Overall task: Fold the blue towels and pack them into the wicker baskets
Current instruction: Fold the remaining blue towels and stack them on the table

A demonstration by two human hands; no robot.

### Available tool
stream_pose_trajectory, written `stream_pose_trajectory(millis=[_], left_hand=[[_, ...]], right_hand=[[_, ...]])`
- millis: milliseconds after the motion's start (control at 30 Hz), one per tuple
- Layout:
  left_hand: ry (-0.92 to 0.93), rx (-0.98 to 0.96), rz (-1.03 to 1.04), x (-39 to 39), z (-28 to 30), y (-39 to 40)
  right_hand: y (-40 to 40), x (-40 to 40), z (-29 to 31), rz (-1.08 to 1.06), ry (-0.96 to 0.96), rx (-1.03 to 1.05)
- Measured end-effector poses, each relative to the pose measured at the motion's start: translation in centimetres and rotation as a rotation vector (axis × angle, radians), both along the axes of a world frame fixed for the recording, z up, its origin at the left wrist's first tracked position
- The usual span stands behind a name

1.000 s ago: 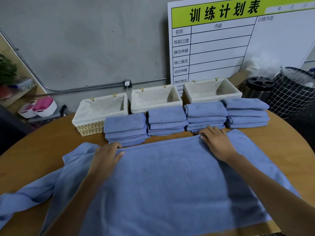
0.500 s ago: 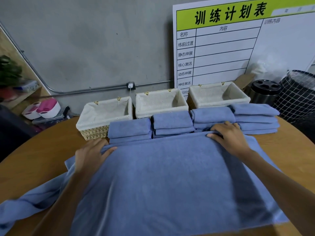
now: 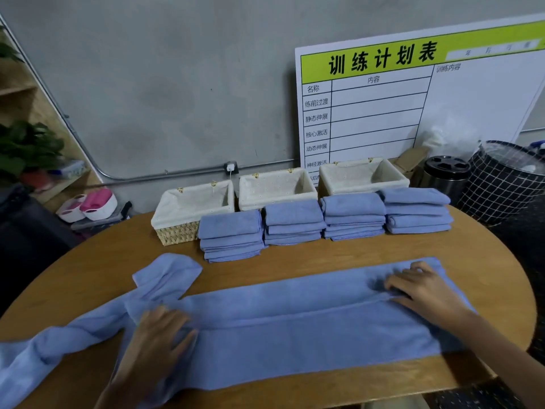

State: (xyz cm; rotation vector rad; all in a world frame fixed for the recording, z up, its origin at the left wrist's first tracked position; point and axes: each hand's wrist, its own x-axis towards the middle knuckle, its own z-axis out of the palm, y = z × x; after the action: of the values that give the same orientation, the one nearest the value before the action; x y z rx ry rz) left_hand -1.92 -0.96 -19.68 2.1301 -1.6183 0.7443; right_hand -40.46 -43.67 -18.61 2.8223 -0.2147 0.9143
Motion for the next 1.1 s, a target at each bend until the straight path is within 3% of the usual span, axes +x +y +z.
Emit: stream_pose_trajectory(millis=[100, 400, 567, 733, 900, 1100], left_hand=[[0.089, 0.031, 0.049, -0.8, -0.8, 0.7], [0.005, 0.149, 0.125, -0.1, 2.4, 0.0], [0.015, 0.103, 0.074, -1.6, 1.3, 2.6], [-0.005, 0.090, 0.063, -1.5, 1.2, 2.8], [0.173, 0.040, 0.011, -0.6, 0.4, 3.0], [0.234, -0.072, -0.036, -0.7, -0.1, 2.9]], right_hand=[[0.4, -0.5, -0.6, -0.102, 0.054, 0.008], [0.5, 0.7, 1.1, -0.406, 0.141, 0.126], [0.5, -3.0, 0.2, -0.417, 0.258, 0.160], [1.2, -3.8, 0.7, -0.382, 0.168, 0.197], [1.6, -4.1, 0.9, -0.365, 0.101, 0.229], [1.0, -4.3, 0.4, -0.310, 0.056, 0.241]])
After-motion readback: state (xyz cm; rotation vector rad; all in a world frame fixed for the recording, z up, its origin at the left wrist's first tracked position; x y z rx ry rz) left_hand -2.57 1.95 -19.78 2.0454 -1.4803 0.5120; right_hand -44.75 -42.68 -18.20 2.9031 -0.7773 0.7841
